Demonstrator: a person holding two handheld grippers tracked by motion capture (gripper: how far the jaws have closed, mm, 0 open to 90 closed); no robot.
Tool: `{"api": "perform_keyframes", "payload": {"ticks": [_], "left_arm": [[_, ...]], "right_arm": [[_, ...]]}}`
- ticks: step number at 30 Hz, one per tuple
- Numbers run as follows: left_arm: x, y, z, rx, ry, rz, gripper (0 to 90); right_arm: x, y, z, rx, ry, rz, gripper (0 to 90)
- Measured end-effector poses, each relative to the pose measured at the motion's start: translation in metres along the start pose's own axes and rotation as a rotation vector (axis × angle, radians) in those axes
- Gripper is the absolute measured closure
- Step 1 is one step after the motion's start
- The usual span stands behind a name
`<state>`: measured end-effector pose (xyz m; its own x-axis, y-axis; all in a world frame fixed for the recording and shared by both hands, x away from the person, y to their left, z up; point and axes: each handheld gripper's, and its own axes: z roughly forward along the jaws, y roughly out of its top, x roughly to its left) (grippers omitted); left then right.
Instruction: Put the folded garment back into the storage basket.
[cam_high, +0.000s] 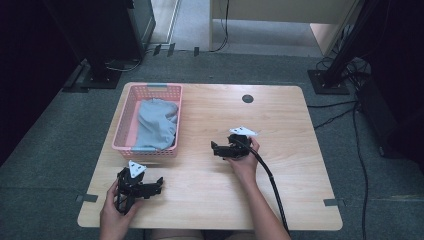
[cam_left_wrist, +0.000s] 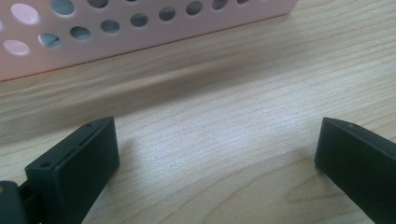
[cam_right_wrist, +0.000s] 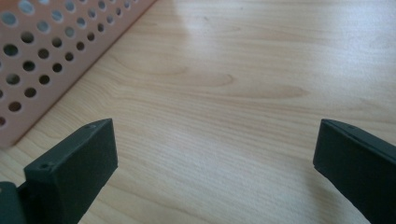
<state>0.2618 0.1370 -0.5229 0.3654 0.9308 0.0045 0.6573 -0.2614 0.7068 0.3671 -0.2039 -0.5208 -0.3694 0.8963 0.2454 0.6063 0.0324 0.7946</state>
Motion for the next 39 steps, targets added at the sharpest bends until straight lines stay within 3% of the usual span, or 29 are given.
{"api": "perform_keyframes", "payload": {"ticks": [6, 20, 27, 33, 37, 39], "left_arm": [[0.000, 0.000, 0.000, 0.000, 0.000, 0.000, 0.0], [0.000, 0.000, 0.000, 0.001, 0.000, 0.001, 0.0], [0.000, 0.000, 0.000, 0.001, 0.000, 0.001, 0.0], [0.000, 0.000, 0.000, 0.001, 0.000, 0.001, 0.0], [0.000, 0.000, 0.000, 0.002, 0.000, 0.002, 0.0], [0.000, 0.000, 0.000, 0.001, 0.000, 0.002, 0.0]], "right_arm": [[-0.003, -0.004, -0.004, 0.032, -0.014, 0.014, 0.0], [-0.012, -0.012, -0.016, 0.082, -0.065, -0.030, 0.0], [-0.020, -0.016, -0.024, 0.098, -0.086, -0.027, 0.0], [-0.022, -0.020, -0.029, 0.123, -0.120, -0.078, 0.0], [-0.025, -0.024, -0.034, 0.151, -0.176, -0.128, 0.0], [-0.025, -0.024, -0.035, 0.151, -0.180, -0.126, 0.0]]}}
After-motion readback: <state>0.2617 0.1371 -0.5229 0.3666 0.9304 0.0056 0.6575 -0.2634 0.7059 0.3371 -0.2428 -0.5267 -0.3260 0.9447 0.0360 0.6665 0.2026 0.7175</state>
